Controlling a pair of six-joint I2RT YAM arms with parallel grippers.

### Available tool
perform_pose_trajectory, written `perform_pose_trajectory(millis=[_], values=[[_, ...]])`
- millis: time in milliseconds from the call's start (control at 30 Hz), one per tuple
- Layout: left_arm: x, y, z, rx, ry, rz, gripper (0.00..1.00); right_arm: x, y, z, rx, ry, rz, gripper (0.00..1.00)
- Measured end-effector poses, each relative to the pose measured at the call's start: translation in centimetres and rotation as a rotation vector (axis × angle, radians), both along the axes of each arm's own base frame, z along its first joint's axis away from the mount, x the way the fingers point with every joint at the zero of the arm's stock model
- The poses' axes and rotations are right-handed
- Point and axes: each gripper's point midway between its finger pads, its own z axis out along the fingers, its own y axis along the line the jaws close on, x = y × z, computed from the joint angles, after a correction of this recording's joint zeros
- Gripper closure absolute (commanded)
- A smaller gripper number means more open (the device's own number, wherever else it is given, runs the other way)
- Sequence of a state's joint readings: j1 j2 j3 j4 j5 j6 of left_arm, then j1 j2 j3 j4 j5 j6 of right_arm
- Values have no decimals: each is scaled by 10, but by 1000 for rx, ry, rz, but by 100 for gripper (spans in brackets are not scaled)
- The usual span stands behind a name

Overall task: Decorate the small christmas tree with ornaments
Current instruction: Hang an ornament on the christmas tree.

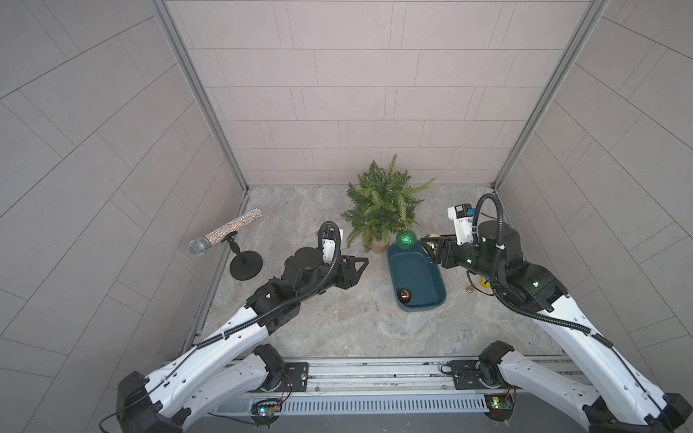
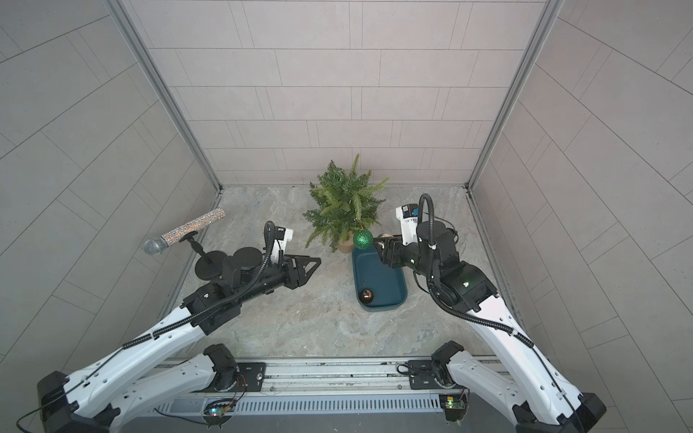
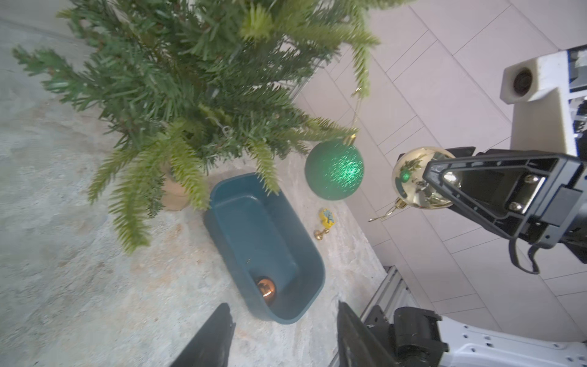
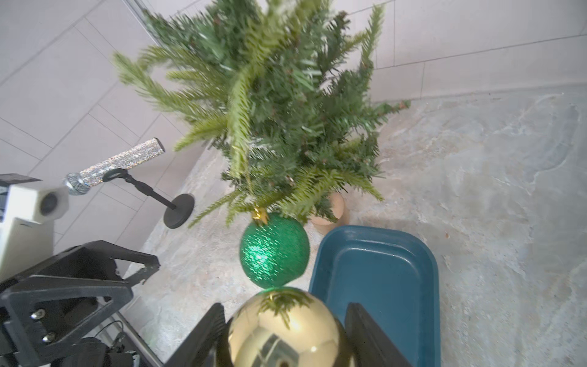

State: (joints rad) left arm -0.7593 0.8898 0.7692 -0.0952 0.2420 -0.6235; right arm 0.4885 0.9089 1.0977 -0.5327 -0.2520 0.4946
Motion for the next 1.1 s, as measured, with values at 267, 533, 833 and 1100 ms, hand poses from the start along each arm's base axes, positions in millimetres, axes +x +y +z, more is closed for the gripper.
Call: perform_pose_trajectory(millis=[267,533,833,1100], values=[[4,-25,40,-77,-66,-92,57,3,34,41,71,-6,101,39],[5,-39,69,-115,-128,-157,53,14,69,74,121,-21,160,40],[5,-43,92,-119,-202,-183,48,28,87,94,174,-35,166,40],[11,-53,78,-91,-184,-205,44,29,95,103,201,-42,176,40]])
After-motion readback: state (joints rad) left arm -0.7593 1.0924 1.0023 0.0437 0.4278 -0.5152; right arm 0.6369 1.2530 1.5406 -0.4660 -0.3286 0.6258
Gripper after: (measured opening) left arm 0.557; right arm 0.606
